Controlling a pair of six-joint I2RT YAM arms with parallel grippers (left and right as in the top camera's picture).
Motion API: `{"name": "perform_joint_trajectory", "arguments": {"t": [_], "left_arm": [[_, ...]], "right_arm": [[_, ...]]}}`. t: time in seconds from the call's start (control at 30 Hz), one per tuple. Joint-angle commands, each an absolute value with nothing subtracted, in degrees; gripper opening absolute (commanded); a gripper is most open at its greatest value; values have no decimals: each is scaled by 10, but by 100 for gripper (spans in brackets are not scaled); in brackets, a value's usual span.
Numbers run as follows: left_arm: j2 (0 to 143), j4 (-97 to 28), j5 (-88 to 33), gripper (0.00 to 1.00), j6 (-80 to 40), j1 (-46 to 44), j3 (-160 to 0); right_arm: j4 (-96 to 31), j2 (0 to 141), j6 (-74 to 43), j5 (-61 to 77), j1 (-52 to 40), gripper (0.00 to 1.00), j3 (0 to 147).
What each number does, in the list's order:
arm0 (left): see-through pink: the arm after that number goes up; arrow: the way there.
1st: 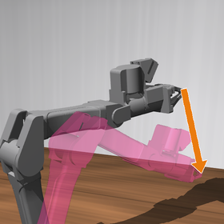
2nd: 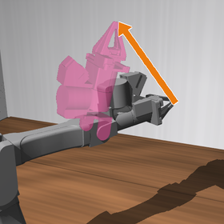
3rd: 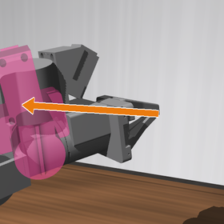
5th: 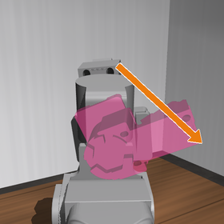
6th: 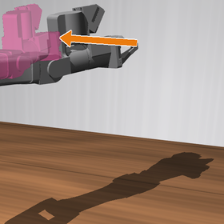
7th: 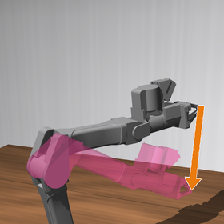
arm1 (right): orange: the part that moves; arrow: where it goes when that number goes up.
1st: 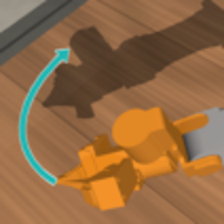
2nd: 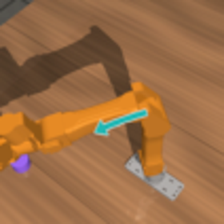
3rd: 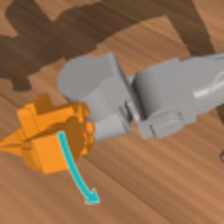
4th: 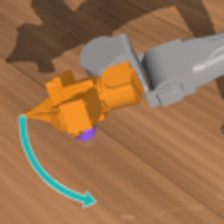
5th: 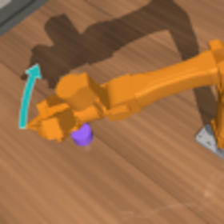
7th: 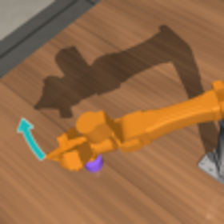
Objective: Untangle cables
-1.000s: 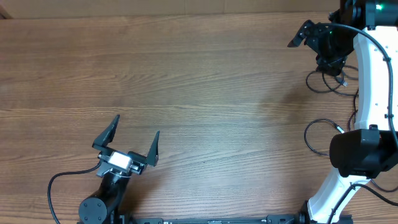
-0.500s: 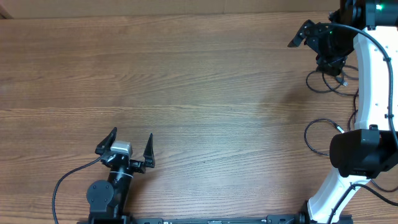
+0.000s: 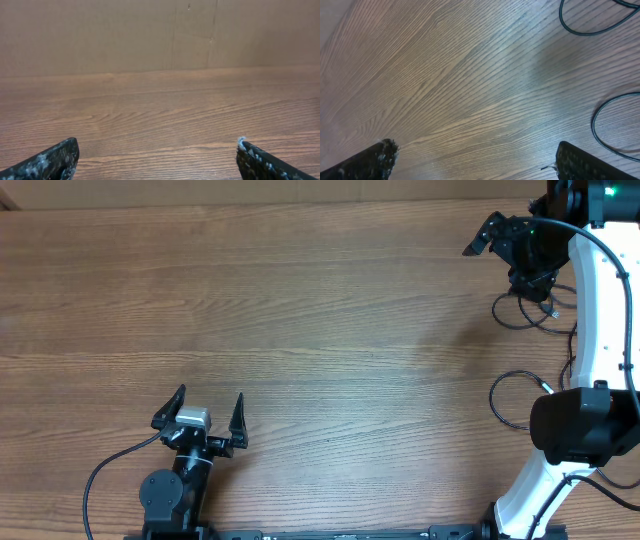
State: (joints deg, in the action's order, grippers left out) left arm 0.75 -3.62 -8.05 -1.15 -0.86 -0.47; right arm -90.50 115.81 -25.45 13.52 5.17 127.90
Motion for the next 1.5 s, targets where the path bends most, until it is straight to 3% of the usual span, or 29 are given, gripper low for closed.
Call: {"name": "perform_joint_trajectory", "arguments": {"t": [0.0, 1.03, 1.47], "left_arm": [[3, -38, -72, 99, -15, -8, -3], [3, -38, -72, 100, -15, -8, -3], [3, -38, -72, 100, -15, -8, -3]], "right_arm": [[-903, 1159, -252, 136, 52, 100, 1286], [-901, 1160, -252, 135, 52, 100, 1286], [-825, 1024, -248, 45, 36, 100, 1286]]}}
